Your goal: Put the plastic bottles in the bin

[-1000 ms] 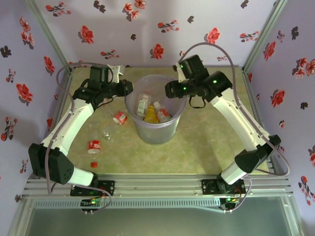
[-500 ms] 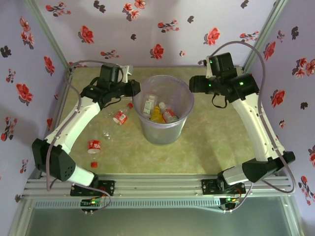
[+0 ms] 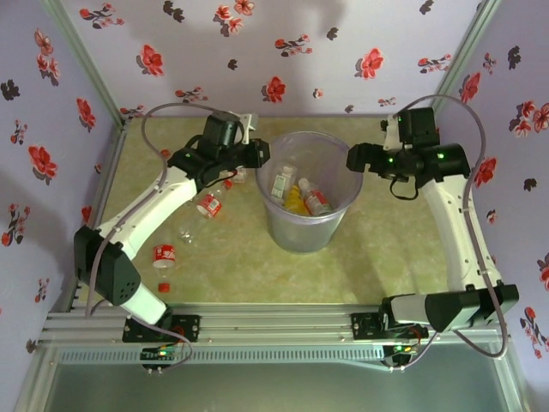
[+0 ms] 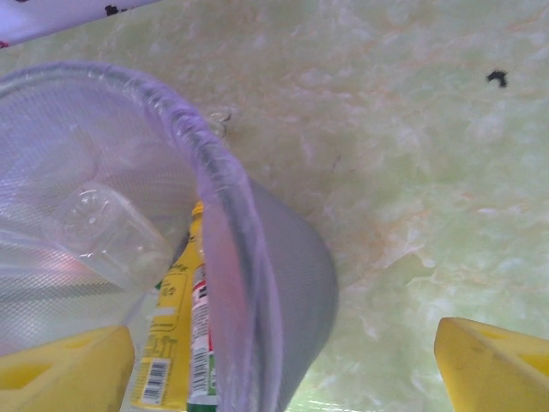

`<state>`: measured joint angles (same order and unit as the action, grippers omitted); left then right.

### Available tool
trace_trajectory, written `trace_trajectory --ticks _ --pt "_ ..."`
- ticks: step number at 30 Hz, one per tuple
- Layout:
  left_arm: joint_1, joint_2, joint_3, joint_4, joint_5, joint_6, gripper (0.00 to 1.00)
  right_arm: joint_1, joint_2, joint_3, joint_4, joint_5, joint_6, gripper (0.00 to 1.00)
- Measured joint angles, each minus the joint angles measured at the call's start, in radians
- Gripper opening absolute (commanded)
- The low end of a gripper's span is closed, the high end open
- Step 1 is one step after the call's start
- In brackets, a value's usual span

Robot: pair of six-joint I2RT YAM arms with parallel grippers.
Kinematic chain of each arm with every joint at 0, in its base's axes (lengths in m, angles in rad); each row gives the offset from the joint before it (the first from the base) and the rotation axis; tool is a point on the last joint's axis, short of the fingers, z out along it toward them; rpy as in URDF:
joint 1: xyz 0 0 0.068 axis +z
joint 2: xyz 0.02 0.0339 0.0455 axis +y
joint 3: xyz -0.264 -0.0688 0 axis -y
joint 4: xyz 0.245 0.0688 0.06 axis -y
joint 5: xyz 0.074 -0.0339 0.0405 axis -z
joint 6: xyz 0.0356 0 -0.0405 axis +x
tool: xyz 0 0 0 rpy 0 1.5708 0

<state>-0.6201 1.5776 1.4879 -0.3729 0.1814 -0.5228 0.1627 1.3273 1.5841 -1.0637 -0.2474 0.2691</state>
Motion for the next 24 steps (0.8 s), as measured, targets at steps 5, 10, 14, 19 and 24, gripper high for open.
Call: trace_trajectory --ticks 5,10,14,19,24 --pt "-0.017 0.021 0.011 0.027 -0.006 -0.008 0.00 0.000 0.030 -0.030 0.022 -0.048 0.003 0.81" --pt "-0.022 0.037 0.027 0.029 -0.006 -0.010 0.00 0.000 0.053 -0.043 0.028 -0.048 0.004 0.64" --pt "-0.024 0.041 0.030 0.029 -0.006 -0.009 0.05 0.000 0.063 -0.043 0.037 -0.043 0.003 0.51" --pt "-0.024 0.042 0.032 0.028 -0.006 0.005 0.22 0.000 0.065 -0.043 0.043 -0.036 0.002 0.41" --pt "-0.032 0.069 0.035 0.015 -0.010 0.027 0.50 0.000 0.065 -0.043 0.045 -0.033 0.002 0.32"
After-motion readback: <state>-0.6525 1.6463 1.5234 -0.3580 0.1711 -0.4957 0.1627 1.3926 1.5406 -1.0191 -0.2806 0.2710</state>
